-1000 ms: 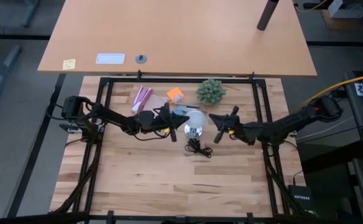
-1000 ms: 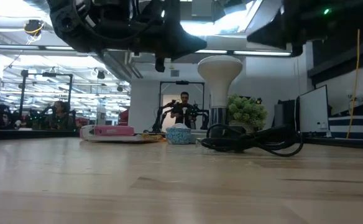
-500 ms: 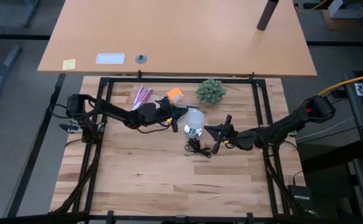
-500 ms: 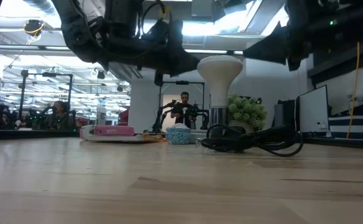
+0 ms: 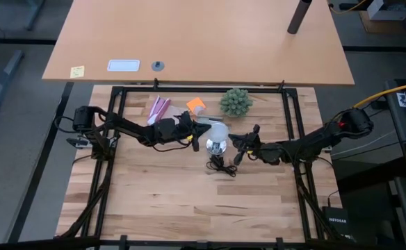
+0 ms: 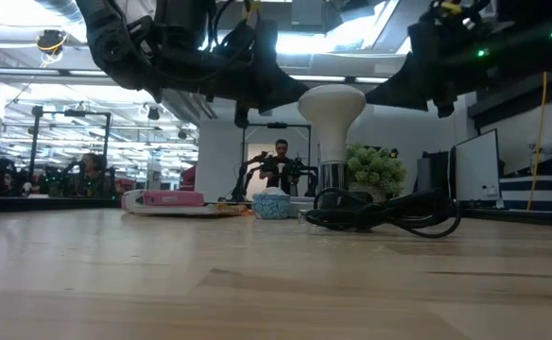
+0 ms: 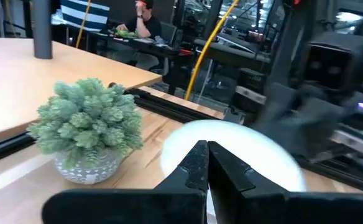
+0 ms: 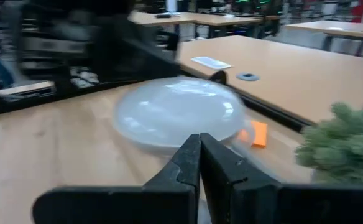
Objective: Screw lightbulb
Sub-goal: Remove the lightbulb from the silver lamp socket
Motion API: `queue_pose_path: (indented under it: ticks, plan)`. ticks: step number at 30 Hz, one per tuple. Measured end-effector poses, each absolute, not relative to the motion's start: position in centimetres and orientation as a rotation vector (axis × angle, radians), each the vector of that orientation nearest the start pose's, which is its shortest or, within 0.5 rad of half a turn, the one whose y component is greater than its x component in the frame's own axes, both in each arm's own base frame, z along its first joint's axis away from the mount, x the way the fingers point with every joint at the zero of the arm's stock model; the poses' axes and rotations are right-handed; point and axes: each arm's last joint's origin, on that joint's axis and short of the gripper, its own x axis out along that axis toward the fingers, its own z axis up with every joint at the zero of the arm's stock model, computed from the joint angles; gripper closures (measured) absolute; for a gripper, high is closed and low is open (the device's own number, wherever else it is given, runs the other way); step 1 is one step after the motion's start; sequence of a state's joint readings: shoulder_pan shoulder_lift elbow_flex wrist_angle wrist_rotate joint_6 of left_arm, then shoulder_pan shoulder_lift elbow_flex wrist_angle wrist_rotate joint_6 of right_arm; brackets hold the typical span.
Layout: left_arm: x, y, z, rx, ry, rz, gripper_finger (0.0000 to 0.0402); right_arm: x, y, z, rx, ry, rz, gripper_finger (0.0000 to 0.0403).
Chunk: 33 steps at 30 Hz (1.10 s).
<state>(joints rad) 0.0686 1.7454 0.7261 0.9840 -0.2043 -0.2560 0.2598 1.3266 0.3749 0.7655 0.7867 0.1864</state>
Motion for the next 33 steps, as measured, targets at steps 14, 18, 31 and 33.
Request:
queue_pose_path:
  ticks: [14, 18, 31, 33]
  plan:
    - [34.2, 0.5, 18.3, -0.278, 0.006, 0.185, 0.0401, 23.6, 1.6, 17.7, 0.101, 0.131, -0.555, 0.0387]
    - [34.4, 0.5, 18.6, -0.258, 0.0, 0.192, 0.0401, 23.7, 0.9, 17.7, 0.106, 0.133, -0.561, 0.0387]
    - [34.2, 2.1, 21.0, -0.161, -0.117, 0.234, 0.0401, 22.0, 0.7, 21.4, 0.082, -0.007, -0.544, 0.0387]
    - [34.1, 2.7, 21.1, -0.162, -0.126, 0.252, 0.0401, 21.7, 0.8, 22.2, 0.105, -0.043, -0.491, 0.0387]
